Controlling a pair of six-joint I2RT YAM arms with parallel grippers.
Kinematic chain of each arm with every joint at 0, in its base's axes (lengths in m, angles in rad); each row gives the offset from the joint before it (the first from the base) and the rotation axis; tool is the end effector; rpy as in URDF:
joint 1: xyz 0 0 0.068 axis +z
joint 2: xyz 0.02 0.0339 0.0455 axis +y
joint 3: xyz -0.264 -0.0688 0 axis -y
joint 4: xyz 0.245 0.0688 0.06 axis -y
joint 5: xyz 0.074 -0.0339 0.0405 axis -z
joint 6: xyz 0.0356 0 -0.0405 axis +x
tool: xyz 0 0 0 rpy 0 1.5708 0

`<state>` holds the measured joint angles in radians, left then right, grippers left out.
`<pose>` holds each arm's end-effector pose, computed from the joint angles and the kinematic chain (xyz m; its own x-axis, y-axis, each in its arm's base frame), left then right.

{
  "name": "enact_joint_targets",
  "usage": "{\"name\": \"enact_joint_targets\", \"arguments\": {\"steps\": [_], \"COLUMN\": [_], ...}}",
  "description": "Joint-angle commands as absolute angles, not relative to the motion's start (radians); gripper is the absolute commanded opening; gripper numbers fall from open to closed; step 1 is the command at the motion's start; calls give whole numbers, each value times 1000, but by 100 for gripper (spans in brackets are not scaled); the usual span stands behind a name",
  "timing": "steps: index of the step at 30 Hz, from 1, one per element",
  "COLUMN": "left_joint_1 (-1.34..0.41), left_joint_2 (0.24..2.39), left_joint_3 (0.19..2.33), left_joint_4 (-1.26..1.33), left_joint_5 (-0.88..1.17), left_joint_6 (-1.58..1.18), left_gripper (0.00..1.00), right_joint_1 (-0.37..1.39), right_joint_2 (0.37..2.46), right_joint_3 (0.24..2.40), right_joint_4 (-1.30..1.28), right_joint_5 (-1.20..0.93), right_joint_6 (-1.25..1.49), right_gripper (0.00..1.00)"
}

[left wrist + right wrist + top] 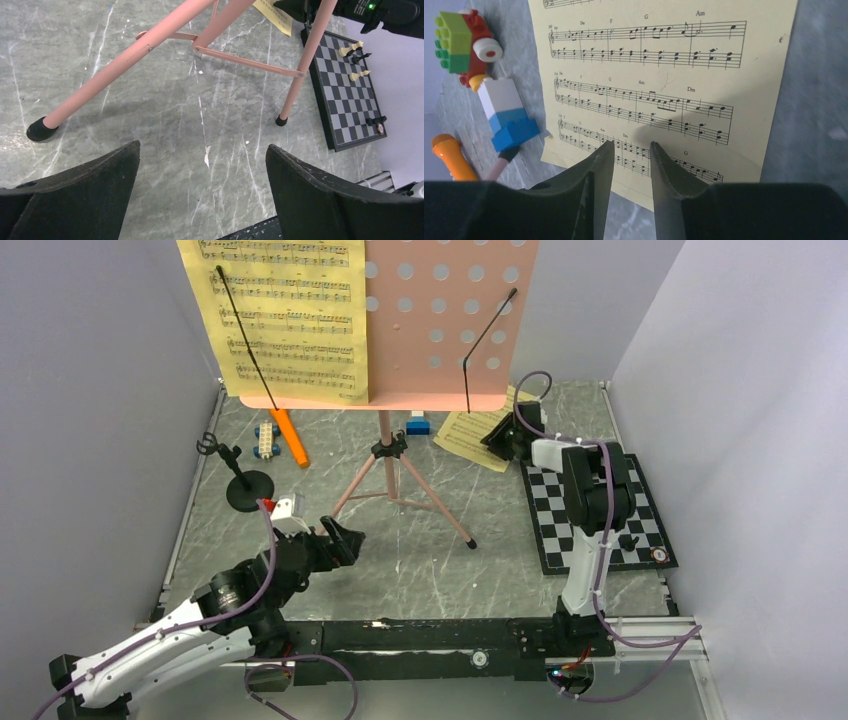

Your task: Pack up the instrument practice props

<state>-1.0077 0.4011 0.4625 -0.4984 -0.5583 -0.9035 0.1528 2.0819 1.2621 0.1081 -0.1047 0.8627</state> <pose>0.0758 -0.0848 0.2474 -0.5019 -0.4530 -0.7368 0.1078 0.8125 -0.5729 0.4373 0.0711 0.1342 -0.5942 0.6728 -0.4407 0.3410 0.7070 0.6196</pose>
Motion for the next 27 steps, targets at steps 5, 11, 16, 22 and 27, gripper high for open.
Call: {"name": "enact_joint_targets", "arguments": {"steps": [5, 11, 16, 22, 27], "left_joint_1": [-1008, -1009, -1009, -1008, -1008], "left_joint_2": [373, 378, 364, 322, 291], "left_joint_3": [455, 446, 475, 517, 575], "left_joint_4": [-466, -445, -501, -502, -525], "left_joint_5": [-519, -498, -538, -611, -684], "left_joint_6": [-932, -933, -928, -863, -788], "left_gripper": [99, 99, 99, 99, 99], "right_joint_1": [100, 80, 122, 215, 305], "right_joint_2": [1950, 1912, 1755, 1511, 1202], "right_joint_3": [1082, 1068, 1109, 1144, 823], "right_joint_4": [-31, -6, -10, -120, 39], "right_joint_5": [-86, -116, -130, -3, 186], "right_joint_6": [754, 727, 771, 741, 712], "right_gripper": [44, 55, 74, 78, 78]}}
